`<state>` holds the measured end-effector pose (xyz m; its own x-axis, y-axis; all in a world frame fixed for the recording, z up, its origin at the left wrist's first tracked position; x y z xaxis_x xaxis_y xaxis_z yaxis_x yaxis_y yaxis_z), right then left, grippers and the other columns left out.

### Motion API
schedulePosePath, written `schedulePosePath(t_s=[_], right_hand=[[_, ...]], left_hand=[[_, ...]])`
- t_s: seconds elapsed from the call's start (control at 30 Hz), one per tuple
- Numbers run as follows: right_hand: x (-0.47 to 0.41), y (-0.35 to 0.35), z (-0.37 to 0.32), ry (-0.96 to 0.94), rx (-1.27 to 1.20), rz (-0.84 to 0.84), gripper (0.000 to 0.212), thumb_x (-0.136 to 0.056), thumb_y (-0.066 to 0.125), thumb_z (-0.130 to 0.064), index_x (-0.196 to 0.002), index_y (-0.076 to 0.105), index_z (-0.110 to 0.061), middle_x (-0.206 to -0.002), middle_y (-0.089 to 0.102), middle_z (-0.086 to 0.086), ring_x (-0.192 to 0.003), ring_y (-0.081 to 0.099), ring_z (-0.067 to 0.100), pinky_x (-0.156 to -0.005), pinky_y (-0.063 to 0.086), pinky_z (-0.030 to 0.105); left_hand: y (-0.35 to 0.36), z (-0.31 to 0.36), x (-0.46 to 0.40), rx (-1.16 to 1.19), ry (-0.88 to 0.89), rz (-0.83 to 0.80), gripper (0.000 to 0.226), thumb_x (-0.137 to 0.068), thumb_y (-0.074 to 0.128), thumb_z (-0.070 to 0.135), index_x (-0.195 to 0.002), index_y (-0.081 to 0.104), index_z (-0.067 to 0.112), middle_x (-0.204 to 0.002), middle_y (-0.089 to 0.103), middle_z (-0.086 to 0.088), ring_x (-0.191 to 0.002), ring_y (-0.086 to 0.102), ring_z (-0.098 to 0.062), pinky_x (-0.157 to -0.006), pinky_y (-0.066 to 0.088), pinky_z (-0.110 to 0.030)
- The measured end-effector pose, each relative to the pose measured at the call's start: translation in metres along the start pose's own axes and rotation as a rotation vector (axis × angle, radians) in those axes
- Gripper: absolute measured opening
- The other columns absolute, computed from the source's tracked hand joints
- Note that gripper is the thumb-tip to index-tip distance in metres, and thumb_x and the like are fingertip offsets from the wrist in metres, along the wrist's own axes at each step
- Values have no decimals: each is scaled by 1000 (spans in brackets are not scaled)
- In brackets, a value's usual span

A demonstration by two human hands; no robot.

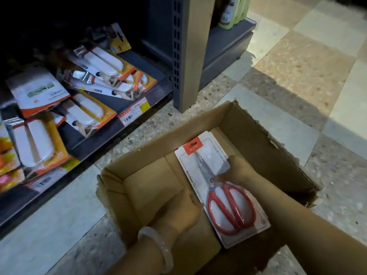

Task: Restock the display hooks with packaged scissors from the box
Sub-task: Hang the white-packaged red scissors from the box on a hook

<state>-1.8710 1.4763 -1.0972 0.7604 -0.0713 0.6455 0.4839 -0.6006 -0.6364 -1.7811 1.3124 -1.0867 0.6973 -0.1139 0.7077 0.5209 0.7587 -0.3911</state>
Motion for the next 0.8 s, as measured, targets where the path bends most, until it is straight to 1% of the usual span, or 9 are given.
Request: schedulePosePath(t_s=[0.1,0.2,0.3,0.43,0.47,0.6,0.67,0.7,0.8], right_hand=[[16,-6,-2,-15,-206,-92,26,-79,71,-11,-102,59,-7,-104,66,13,-95,65,27,-89,53,42],[37,-19,-6,-70,-389,-100,34,-75,74,-4,-106,63,-7,-108,69,17,-97,67,35,-89,53,51],[58,-29,-17,-126,-660,-216,41,-70,73,-1,-109,63,-9,-103,71,19,-92,69,38,-81,56,50],[72,-38,-43,-229,-894,-305,53,-63,70,-4,-115,61,-5,-104,70,22,-84,70,33,-71,60,42],[74,-37,-52,-242,-926,-301,53,-63,68,-3,-116,60,-4,-103,70,21,-83,69,32,-73,60,42],[72,-38,-81,-300,-971,-218,36,-78,62,0,-113,58,-3,-96,71,13,-78,68,24,-73,58,36],[66,-44,-87,-309,-981,-156,9,-88,57,-12,-95,60,-8,-80,71,2,-70,65,15,-66,59,29],[61,-48,-84,-305,-987,-98,11,-92,54,-20,-87,59,-11,-72,69,-2,-65,62,11,-64,56,25],[41,-47,-54,-191,-666,95,23,-92,55,-33,-99,61,-11,-98,65,5,-89,59,18,-79,49,30]], left_hand=[[2,-7,-2,72,-68,-75,27,-99,45,24,-123,47,11,-128,54,-8,-118,53,-24,-102,42,-28],[-3,0,7,253,-49,-81,50,-90,60,36,-131,46,11,-128,56,-3,-115,57,-19,-101,46,-31],[-2,16,22,595,-17,-111,67,-81,71,29,-137,36,17,-133,54,-3,-119,56,-20,-95,50,-31],[-23,25,28,853,26,112,47,-76,75,10,-115,52,17,-104,68,-2,-88,67,-15,-68,58,-24],[-30,27,29,859,57,139,43,-75,75,8,-113,55,16,-102,70,-5,-87,69,-17,-70,59,-28],[-57,31,31,879,83,228,49,-69,79,7,-112,57,16,-101,73,-8,-90,71,-28,-84,56,-48],[-72,31,31,894,102,284,50,-68,80,5,-111,57,14,-100,73,-11,-90,70,-31,-84,55,-50],[-78,31,31,891,115,303,50,-69,80,4,-113,58,13,-100,72,-12,-90,70,-32,-84,55,-52],[-92,22,32,880,127,357,50,-70,79,6,-115,58,15,-101,72,-10,-89,71,-31,-83,55,-53]])
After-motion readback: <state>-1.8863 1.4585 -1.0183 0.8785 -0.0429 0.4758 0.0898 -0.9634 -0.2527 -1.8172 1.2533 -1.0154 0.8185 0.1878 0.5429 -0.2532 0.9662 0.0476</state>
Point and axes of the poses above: each hand's wrist, its own x-axis away from the middle knuckle, its own y-axis out of the palm, z = x × y, the point moved 6 cm from there along -x, towards the middle knuckle
